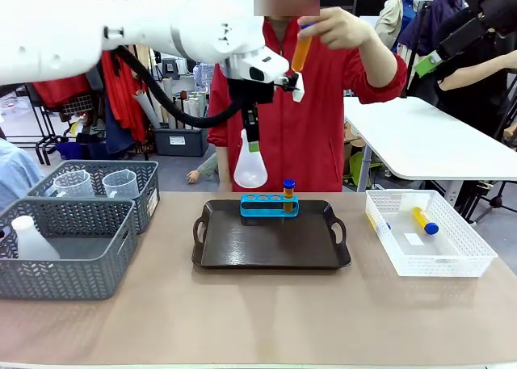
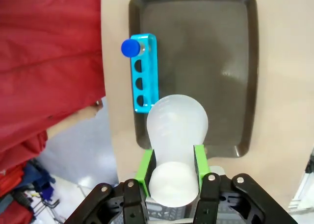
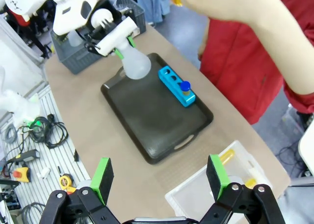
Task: Prepare the laboratory tools.
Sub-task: Pick up one Small flask and place it on the Handle tray.
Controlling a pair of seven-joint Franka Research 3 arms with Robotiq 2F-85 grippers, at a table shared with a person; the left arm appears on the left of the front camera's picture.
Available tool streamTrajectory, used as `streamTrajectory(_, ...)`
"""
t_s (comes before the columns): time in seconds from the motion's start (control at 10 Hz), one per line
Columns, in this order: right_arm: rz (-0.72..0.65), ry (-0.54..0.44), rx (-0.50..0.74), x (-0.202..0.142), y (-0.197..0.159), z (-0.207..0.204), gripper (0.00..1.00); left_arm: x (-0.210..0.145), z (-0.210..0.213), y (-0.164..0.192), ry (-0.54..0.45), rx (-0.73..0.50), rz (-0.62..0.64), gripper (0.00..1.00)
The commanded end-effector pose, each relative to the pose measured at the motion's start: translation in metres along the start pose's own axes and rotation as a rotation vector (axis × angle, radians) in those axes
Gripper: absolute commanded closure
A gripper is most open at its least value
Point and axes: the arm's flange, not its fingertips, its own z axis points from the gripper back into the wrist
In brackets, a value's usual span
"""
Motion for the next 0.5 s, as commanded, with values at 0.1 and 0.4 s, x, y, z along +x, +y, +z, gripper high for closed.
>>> streamTrajectory(0.1, 0.005, -0.01, 0.006, 0.001, 0.001, 0.001, 0.0, 0.026, -0.013, 0.015, 0.03, -0.036, -0.062, 1.0)
streamTrajectory(0.4, 0.005, -0.01, 0.006, 0.001, 0.001, 0.001, 0.0, 0.021, -0.027, 0.002, 0.009, -0.04, -0.043, 1.0)
